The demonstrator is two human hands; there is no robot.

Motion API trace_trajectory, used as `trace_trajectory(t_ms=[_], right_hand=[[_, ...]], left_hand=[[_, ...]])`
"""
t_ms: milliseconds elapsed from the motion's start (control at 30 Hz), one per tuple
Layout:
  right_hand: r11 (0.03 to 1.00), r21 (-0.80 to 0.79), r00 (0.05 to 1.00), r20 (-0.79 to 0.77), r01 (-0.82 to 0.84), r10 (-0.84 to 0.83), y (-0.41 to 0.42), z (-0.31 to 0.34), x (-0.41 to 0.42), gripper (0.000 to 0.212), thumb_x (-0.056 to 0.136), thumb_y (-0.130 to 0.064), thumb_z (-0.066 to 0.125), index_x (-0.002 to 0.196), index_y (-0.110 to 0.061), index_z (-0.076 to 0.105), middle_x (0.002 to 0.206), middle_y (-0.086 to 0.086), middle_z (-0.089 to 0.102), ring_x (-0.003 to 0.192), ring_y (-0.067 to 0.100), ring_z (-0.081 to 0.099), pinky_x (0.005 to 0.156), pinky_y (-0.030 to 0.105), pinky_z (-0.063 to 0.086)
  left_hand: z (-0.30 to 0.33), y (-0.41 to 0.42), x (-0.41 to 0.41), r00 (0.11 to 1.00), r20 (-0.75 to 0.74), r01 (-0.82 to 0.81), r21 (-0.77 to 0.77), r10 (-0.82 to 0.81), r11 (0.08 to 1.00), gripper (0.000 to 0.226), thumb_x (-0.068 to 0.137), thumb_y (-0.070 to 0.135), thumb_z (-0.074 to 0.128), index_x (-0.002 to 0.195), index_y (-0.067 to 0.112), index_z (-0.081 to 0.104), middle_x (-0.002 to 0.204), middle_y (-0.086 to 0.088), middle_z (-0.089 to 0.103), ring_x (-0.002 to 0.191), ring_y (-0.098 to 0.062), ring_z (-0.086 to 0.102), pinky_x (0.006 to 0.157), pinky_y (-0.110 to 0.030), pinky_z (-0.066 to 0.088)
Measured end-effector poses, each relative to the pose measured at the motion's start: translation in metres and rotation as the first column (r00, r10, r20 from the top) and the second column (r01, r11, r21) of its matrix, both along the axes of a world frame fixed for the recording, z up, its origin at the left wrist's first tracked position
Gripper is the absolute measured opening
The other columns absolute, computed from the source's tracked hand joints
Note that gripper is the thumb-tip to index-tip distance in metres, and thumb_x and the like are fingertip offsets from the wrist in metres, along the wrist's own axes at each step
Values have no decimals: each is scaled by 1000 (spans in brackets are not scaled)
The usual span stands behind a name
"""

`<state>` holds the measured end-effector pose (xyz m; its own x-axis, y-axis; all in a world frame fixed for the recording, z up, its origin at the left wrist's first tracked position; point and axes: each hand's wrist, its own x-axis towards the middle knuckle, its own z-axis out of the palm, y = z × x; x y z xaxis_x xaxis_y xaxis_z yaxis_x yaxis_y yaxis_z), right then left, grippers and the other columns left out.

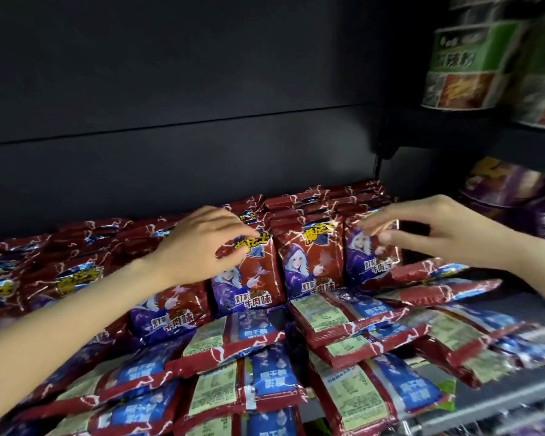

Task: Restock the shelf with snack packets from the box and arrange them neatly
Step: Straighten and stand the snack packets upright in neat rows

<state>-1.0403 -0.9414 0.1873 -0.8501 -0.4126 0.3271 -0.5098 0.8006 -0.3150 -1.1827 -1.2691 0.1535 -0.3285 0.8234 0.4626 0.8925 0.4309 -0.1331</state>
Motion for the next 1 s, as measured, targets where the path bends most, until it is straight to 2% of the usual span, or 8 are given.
trace_trajectory(t_ms=[67,167,300,434,634,800,901,1001], right_hand=[[996,-73,998,23,53,-52,23,-5,20,39,87,-49,52,116,-26,65,106,-21,67,100,-2,63,87,12,45],[986,-94,983,133,140,-127,55,-19,35,38,82,-52,57,116,-34,62,113,-25,64,106,-4,59,90,9,42],[979,64,939,279,192,-202,83,-38,24,37,82,-49,61,117,-46,51,120,-31,54,112,-15,48,96,7,36],[977,113,921,330,181,-209,89,-42,-3,26,85,-36,64,112,-36,62,111,-24,61,104,-9,55,90,11,42],[901,327,957,-47,286,-286,86,-44,-67,34,94,-31,53,127,-19,55,117,2,65,102,22,63,86,37,50],[919,351,969,102,177,-225,84,-52,-89,73,83,-49,63,142,-34,23,136,3,49,104,17,58,96,37,45],[806,576,991,-62,135,-122,85,-70,-86,108,68,-63,70,148,-39,2,142,1,32,122,17,41,106,39,37],[721,674,981,-187,161,-45,84,-86,-87,111,64,-68,69,149,-37,5,144,10,29,128,26,39,103,45,41]], left_hand=[[11,34,17,997,41,59,-26,-58,998,32,89,41,46,113,30,63,103,15,66,98,-5,58,96,-24,37],[10,83,31,996,86,48,-178,-33,983,38,91,43,48,128,35,50,122,16,58,113,-5,50,102,-29,36],[-12,123,24,993,69,-78,-265,100,961,69,89,51,52,147,29,22,150,5,23,136,-17,24,110,-37,30],[-26,135,14,956,4,-268,-384,292,883,92,84,56,56,150,20,4,155,-5,9,139,-25,14,113,-40,21],[-32,134,10,948,-40,-305,-388,315,870,82,85,31,60,150,20,12,154,-5,15,138,-21,18,114,-35,21],[-33,134,11,947,-56,-313,-384,316,869,78,88,33,54,151,19,10,154,-3,13,139,-19,16,114,-32,17],[-34,135,10,944,-56,-319,-388,324,865,76,90,40,50,150,19,9,155,-3,12,140,-19,14,114,-33,17],[-34,135,10,945,-41,-314,-388,324,866,76,91,39,50,150,18,9,155,-3,12,140,-19,15,114,-34,19]])
